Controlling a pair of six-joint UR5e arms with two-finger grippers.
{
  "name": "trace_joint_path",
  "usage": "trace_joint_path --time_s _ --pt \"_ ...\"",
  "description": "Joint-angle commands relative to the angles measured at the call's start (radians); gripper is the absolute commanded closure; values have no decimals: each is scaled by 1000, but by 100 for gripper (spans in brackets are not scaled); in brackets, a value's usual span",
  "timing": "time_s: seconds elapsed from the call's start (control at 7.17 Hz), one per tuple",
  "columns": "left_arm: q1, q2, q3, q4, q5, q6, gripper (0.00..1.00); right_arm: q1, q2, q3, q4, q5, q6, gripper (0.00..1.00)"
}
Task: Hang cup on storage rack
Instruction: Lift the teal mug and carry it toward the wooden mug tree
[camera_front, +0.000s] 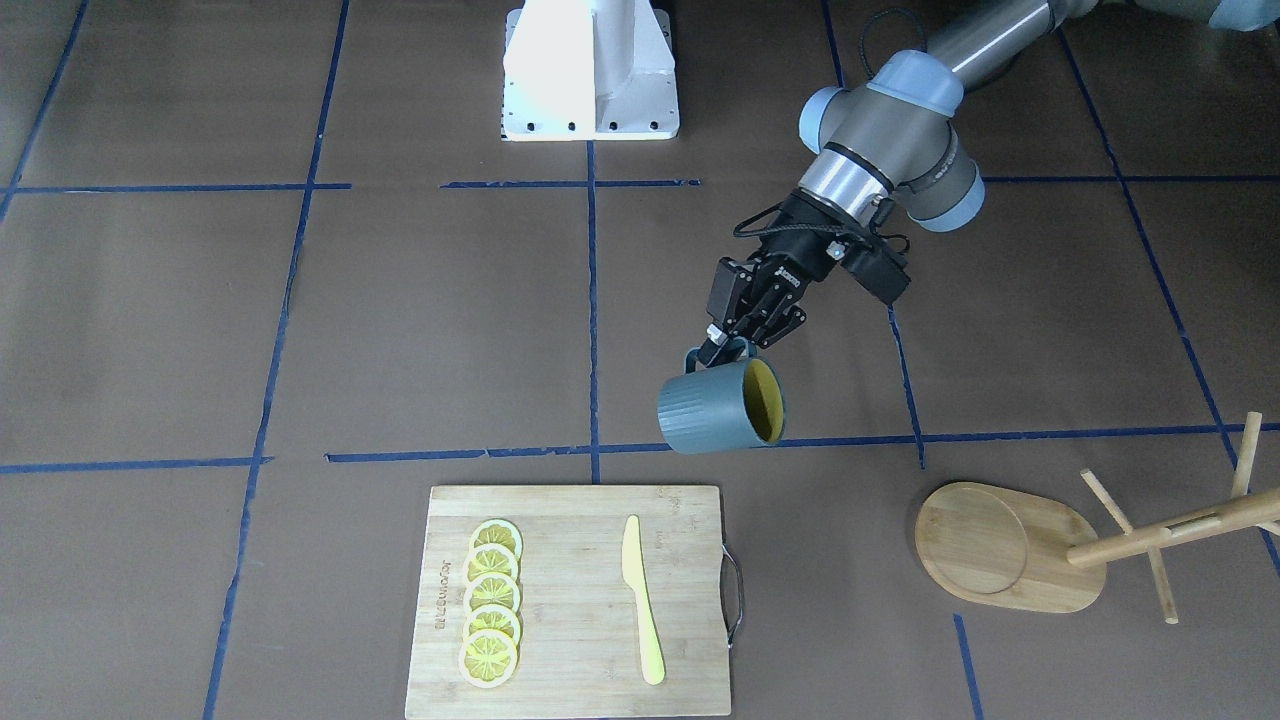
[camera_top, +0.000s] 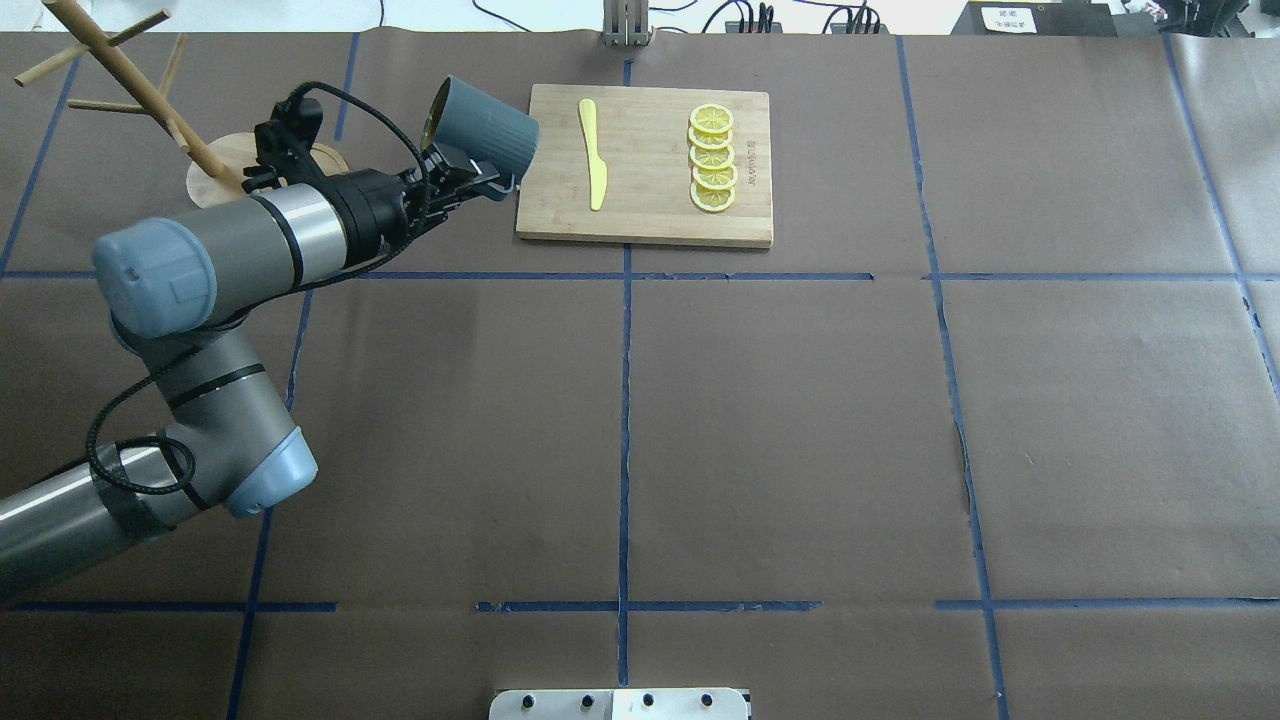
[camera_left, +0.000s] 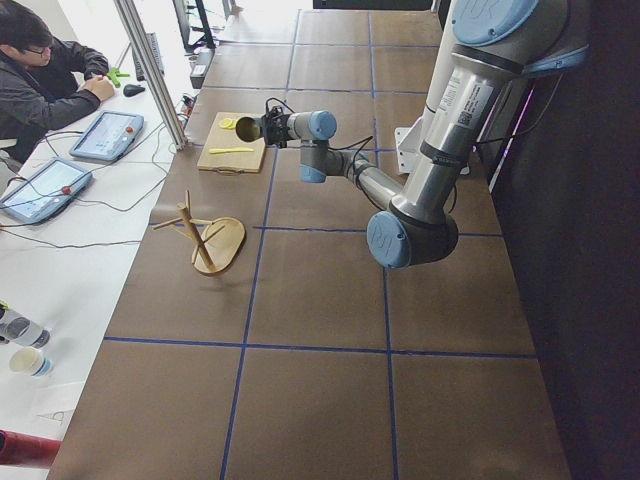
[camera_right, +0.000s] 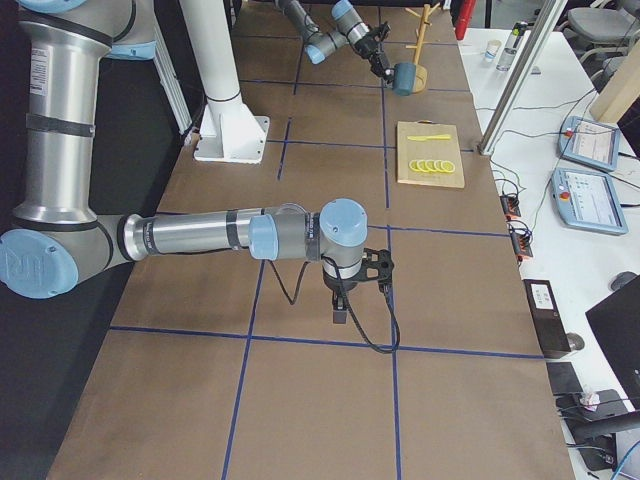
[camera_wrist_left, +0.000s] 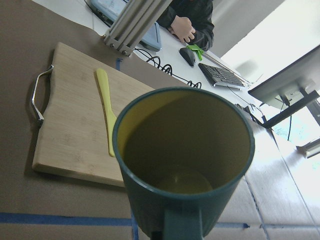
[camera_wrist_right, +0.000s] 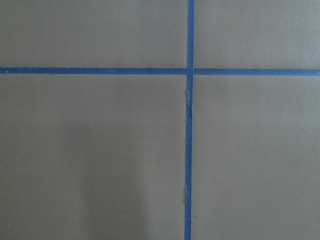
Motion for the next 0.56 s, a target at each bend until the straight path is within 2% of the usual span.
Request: trace_joint_path --time_s 0.0,0.14,0.28,0.42 --pt "-99 -1 1 -2 -12 -313 100 0 1 0 0 -2 -1 0" --pt "-159 -7 21 -4 -51 -488 100 0 2 0 0 -3 -1 0" --pt "-196 -8 27 -5 -65 -579 100 0 2 -2 0 -3 -1 0" --pt "-228 -8 80 -104 -67 -697 100 -2 4 -2 2 -3 -1 0"
